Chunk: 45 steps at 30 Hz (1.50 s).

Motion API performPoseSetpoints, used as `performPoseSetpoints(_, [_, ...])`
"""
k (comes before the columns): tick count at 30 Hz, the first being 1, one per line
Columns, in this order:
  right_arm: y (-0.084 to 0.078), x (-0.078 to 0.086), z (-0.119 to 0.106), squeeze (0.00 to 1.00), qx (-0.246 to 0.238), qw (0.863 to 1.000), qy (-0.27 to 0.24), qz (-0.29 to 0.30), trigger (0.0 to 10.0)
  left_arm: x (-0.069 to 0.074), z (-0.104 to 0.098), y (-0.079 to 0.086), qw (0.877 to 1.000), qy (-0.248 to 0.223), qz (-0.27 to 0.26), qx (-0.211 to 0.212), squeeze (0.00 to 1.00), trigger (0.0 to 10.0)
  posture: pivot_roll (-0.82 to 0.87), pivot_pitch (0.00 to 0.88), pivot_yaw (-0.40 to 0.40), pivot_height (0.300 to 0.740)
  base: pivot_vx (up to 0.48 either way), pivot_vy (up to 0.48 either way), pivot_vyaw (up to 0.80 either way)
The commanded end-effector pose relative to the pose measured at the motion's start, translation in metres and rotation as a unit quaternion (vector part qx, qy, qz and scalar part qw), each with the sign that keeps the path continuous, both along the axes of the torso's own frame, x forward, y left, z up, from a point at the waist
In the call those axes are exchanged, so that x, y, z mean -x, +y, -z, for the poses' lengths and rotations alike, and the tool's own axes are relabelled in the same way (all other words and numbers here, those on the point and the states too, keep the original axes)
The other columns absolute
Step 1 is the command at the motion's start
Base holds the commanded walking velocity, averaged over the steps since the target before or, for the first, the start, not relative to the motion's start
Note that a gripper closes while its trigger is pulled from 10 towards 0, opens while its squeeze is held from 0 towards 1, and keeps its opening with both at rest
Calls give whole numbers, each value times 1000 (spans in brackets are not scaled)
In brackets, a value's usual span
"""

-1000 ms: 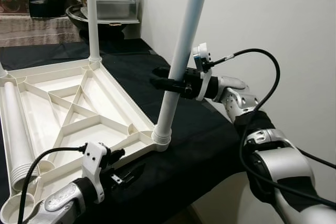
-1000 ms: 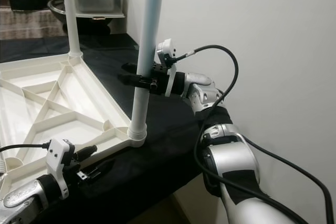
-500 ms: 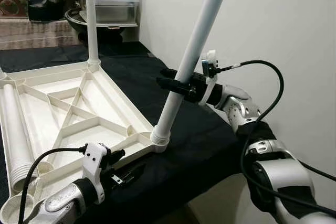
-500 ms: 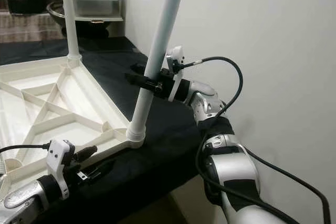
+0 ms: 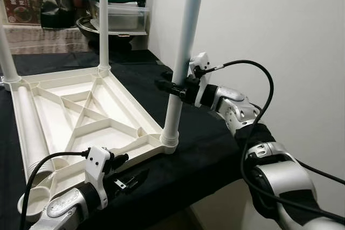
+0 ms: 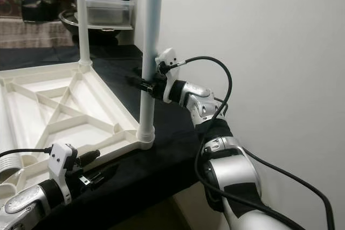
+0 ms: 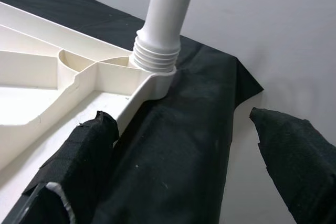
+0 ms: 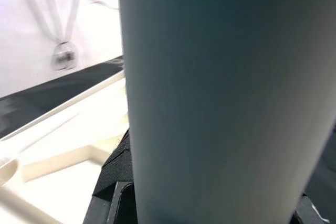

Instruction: Building children table

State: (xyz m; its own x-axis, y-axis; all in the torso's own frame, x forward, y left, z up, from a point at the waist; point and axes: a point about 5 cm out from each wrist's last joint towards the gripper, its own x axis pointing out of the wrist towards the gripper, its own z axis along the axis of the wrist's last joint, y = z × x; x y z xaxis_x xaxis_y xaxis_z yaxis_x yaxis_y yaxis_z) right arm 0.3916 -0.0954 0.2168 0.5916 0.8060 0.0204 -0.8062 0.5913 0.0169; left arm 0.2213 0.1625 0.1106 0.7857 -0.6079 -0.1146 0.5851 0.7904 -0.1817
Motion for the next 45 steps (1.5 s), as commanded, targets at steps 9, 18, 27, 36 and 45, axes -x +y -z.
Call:
performPoseSetpoints(9, [-3, 8, 59, 0, -3, 978, 149, 145, 0, 1, 3, -5, 1000, 3, 8, 7, 0, 10000, 53, 0, -160, 740, 0, 0, 0])
performPoseSetpoints(18, [4, 14, 78, 0, 24, 961, 176, 213, 0, 1, 3, -5, 1000, 3, 7, 8, 0, 10000, 53, 0, -165, 740, 0, 0, 0])
performPoseSetpoints(27, [4, 17, 92, 0, 37, 923, 193, 331, 0, 1, 3, -6, 1000, 2, 6, 9, 0, 10000, 53, 0, -165, 740, 0, 0, 0])
performPoseSetpoints(36, [7, 16, 98, 0, 40, 897, 208, 388, 0, 1, 4, -6, 1000, 3, 5, 9, 0, 10000, 52, 0, -171, 740, 0, 0, 0])
performPoseSetpoints(45, [12, 15, 97, 0, 51, 886, 207, 411, 0, 3, 4, -7, 1000, 4, 5, 11, 0, 10000, 50, 0, -175, 740, 0, 0, 0])
